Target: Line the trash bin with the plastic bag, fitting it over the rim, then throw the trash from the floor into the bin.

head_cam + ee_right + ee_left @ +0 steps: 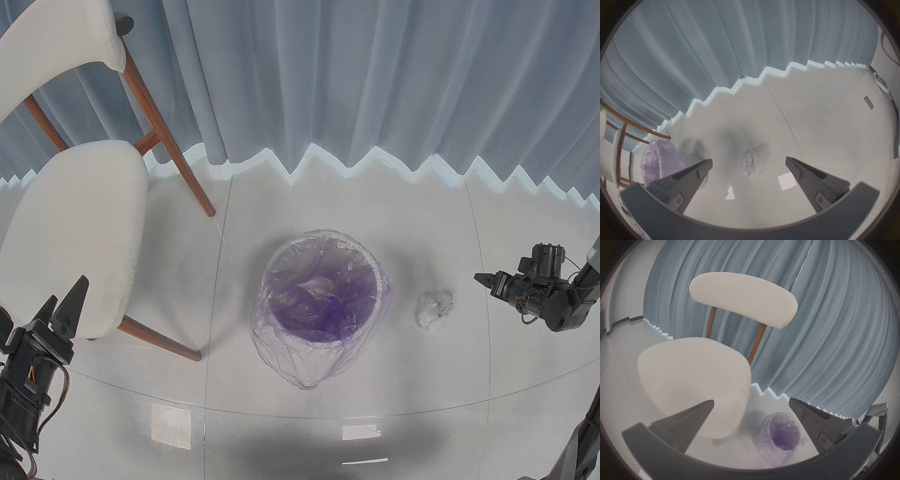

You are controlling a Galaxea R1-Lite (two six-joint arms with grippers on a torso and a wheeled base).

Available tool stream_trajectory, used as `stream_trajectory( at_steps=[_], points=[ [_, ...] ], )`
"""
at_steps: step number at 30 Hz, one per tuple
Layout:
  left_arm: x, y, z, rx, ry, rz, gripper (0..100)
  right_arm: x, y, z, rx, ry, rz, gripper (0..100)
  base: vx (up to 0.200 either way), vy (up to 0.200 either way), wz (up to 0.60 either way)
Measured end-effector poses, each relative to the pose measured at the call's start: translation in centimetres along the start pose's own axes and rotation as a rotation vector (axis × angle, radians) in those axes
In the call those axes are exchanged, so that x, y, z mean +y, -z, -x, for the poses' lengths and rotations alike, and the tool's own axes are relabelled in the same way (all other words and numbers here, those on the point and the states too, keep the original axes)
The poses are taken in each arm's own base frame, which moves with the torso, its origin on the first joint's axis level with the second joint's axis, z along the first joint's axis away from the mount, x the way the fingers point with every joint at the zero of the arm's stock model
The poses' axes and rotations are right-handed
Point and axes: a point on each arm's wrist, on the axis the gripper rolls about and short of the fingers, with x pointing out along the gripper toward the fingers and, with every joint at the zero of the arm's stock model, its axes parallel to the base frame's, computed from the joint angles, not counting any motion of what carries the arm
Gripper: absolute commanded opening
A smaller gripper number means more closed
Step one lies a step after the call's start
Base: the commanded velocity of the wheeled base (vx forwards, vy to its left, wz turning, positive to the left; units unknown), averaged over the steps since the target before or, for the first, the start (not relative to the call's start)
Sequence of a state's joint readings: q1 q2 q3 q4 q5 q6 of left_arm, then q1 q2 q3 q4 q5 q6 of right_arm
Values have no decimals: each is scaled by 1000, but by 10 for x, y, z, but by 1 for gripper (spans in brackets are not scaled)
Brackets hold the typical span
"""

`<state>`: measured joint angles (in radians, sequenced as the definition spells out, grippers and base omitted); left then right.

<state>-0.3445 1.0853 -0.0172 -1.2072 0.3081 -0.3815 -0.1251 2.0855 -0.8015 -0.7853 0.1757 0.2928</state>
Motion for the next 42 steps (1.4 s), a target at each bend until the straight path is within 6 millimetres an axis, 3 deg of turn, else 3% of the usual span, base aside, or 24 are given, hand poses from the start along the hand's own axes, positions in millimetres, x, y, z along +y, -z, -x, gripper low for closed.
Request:
stream_trajectory(
  at_steps=[10, 20, 29, 34, 35, 42],
  points=[
    [1, 2, 0, 17, -6, -34, 100, -4, -4, -68, 73, 7, -2, 100, 0, 0, 0],
    [2, 5, -1, 50, -19, -46, 100, 5, 12, -132, 156, -9, 13, 100, 0, 0, 0],
    [3, 7, -2, 65, -26, -51, 100, 8, 34, -175, 223, -10, 23, 100, 0, 0, 0],
    [3, 8, -2, 66, -30, -53, 100, 6, 43, -190, 254, 4, 23, 100, 0, 0, 0],
    [3, 8, -2, 66, -33, -53, 100, 6, 43, -193, 253, 5, 24, 0, 0, 0, 0],
    [5, 7, -3, 61, -51, -61, 100, 7, 46, -206, 245, 3, 27, 0, 0, 0, 0]
  ],
)
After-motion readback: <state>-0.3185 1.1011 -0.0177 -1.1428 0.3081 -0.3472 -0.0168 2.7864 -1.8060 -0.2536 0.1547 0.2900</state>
